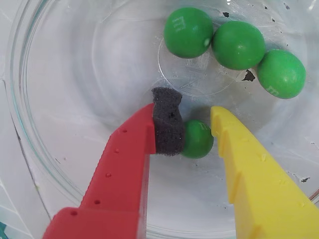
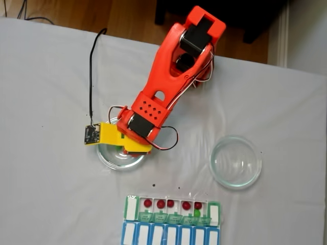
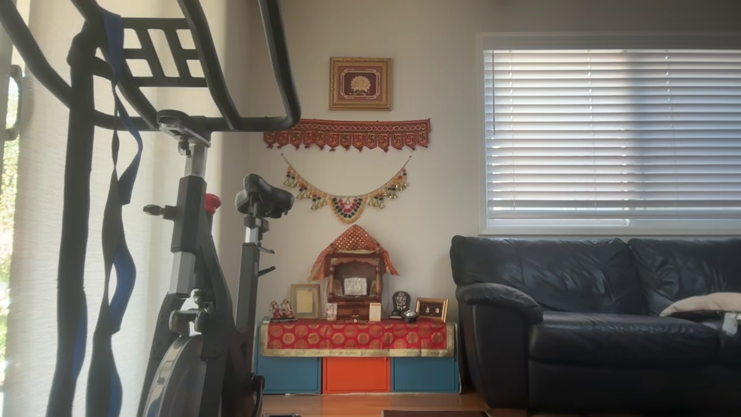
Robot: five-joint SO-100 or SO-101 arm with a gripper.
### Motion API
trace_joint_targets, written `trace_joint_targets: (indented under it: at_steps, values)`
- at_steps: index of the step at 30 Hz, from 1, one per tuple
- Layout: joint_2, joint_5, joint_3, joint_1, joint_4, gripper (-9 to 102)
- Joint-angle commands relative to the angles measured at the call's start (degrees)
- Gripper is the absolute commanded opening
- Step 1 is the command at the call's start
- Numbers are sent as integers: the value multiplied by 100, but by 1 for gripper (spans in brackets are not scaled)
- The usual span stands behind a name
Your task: Sort medicines into box.
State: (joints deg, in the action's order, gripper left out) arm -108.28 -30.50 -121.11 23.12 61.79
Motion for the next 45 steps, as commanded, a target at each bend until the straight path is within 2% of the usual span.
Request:
trace_joint_targets:
  at_steps: [1, 10, 20, 37, 45]
  values:
    - [-316, 53, -9, -114, 35, 14]
    - [-316, -35, 35, -114, 123, 20]
    - [-290, -176, 659, -220, 1046, 25]
    - [615, -747, 1178, -308, 1793, 28]
    - [809, -747, 1274, -299, 1802, 26]
